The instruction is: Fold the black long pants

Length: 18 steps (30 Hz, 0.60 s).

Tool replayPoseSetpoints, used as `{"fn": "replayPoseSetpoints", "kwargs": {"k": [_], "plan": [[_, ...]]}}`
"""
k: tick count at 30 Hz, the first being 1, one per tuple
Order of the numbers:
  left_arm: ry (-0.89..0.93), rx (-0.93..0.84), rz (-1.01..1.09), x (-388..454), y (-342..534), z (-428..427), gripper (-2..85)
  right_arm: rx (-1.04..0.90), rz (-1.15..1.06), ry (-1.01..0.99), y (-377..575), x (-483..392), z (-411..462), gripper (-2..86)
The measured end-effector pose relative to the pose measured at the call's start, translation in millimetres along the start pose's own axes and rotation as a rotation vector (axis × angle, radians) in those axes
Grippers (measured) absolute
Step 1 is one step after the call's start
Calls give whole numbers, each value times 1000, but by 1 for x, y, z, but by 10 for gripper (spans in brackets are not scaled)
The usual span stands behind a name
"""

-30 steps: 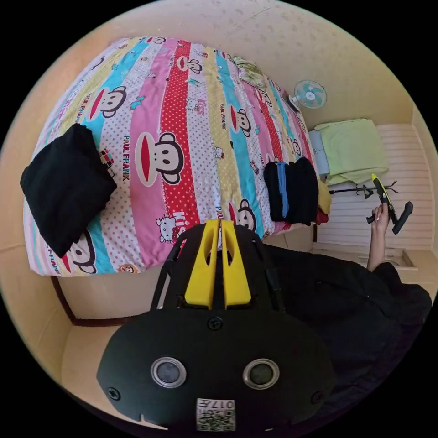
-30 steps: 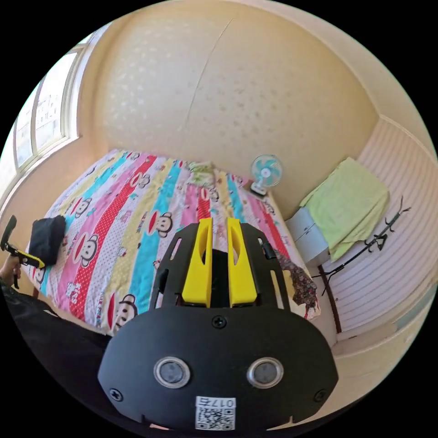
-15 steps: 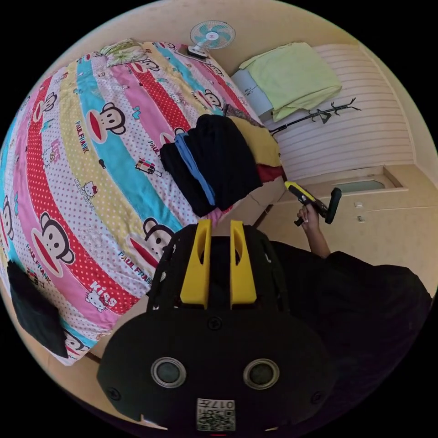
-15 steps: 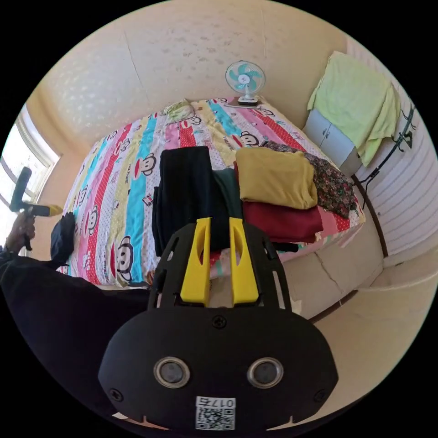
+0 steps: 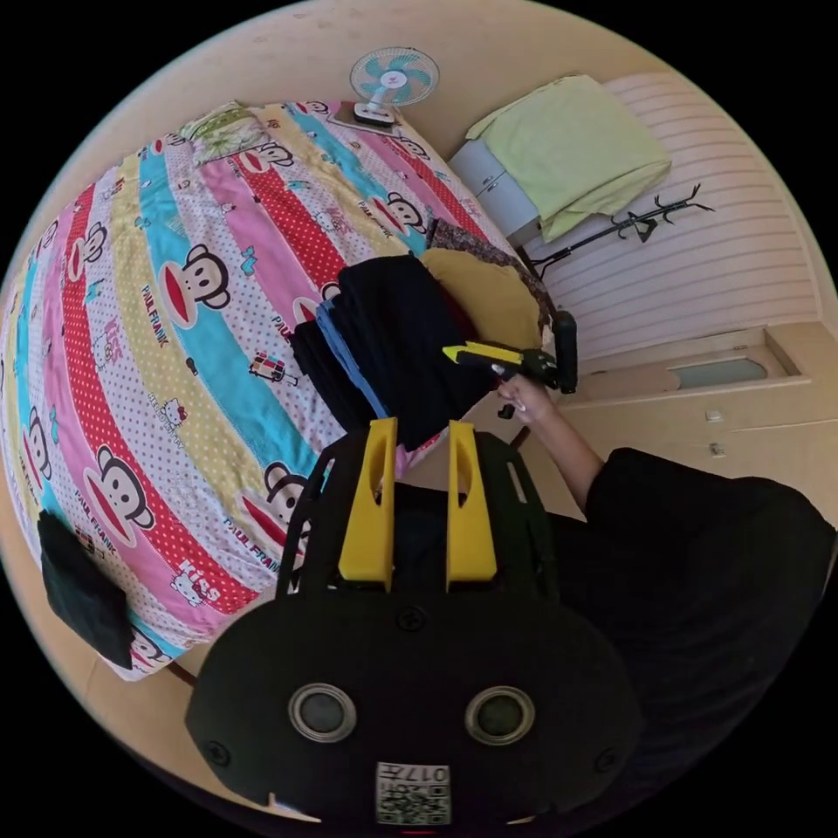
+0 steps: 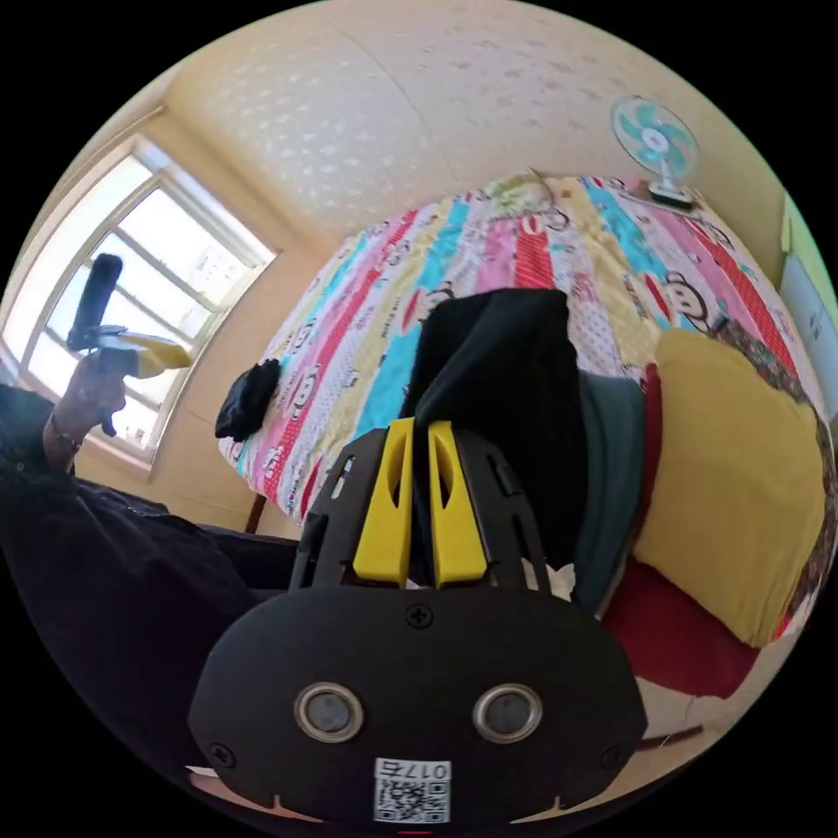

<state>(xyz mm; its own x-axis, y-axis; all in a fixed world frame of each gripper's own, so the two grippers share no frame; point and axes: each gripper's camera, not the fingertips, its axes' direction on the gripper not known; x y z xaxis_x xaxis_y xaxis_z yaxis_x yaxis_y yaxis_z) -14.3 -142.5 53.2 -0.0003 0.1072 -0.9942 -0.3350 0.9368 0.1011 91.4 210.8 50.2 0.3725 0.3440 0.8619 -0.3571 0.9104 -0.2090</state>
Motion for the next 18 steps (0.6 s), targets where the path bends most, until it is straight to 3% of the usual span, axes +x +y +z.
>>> {"fn": "replayPoseSetpoints", "kwargs": {"k": [4,6,9,11,18], "plan": [[-44,151,-97,-22,18,-20,93,14,-201,-222,-45,-94,15,32],[-93,220,-132,-31,28,-31,92,-74,-318,-406,-71,-144,48,37],[-173,267,-204,-52,42,-38,89,-311,-371,-445,-85,-176,102,51],[-173,262,-264,-66,51,-36,90,-327,-379,-445,-89,-172,101,65],[-156,255,-407,-96,104,3,91,-277,37,64,-137,-31,76,120]]}}
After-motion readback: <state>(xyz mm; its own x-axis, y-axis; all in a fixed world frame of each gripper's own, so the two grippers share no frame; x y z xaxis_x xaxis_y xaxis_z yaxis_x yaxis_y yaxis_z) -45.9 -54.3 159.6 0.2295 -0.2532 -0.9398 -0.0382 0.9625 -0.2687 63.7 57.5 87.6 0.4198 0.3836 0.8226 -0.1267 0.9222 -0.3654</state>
